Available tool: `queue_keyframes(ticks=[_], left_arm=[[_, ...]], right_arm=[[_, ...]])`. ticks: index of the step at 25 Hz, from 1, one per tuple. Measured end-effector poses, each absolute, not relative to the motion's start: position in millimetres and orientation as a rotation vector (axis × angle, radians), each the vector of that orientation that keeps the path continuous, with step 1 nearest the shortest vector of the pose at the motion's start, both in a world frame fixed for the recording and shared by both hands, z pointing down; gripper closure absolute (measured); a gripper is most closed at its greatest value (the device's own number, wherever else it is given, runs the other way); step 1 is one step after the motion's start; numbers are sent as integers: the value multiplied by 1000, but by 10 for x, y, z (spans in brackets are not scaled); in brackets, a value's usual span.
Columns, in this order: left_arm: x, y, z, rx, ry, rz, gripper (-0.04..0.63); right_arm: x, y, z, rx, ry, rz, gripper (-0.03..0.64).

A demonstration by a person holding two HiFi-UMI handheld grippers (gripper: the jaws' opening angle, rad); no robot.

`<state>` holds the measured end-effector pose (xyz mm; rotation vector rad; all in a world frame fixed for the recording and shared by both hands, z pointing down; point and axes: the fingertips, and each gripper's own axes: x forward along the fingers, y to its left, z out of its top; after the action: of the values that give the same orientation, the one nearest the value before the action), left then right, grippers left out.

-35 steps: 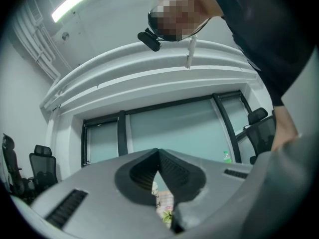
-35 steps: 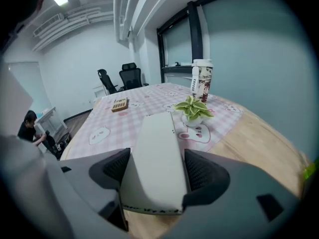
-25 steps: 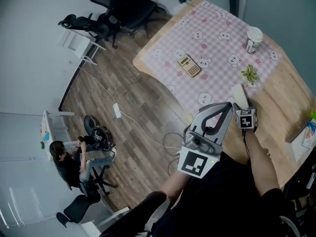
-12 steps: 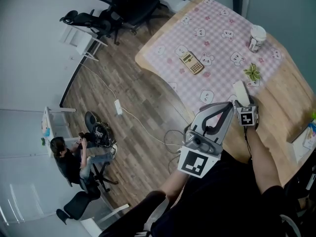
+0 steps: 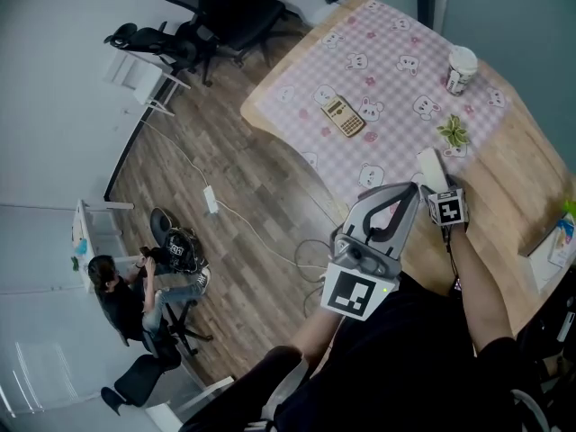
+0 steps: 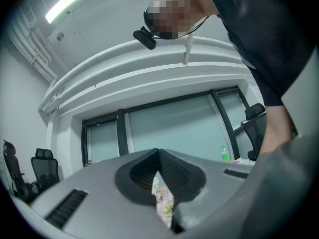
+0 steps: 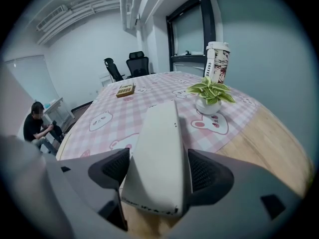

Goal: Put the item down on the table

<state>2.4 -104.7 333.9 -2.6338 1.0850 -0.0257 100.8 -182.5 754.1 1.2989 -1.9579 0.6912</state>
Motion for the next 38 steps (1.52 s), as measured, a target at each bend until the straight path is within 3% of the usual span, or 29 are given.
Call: queue_keyframes(ticks=[6,25,26,27,28,38], left_arm=[[36,-1023,3289,-2635,1059,-23,597],[62,-1045,3307,-2686,986,-89,597],[42,-1063,3305,-2687,998,-95,597],[26,-1080,3300,-2692,1011,-96,597],[14,-1094,3297,-2700,1028,-92,597],[-25,-1104,3342,-2724,1070,-82,597]], right_arm=[[984,-1741,7372,1370,-2020,718,184],[1076,-1247,6069,1426,-2398,607,189],[1106,-1244,5982,1458,-2409,588,233],[1156,-1250,5901,1501,-2411,577,449],[1212,-1258,5849,1539,-2404,577,597],[1252,-1246,5790,1567,-2390,570,600]])
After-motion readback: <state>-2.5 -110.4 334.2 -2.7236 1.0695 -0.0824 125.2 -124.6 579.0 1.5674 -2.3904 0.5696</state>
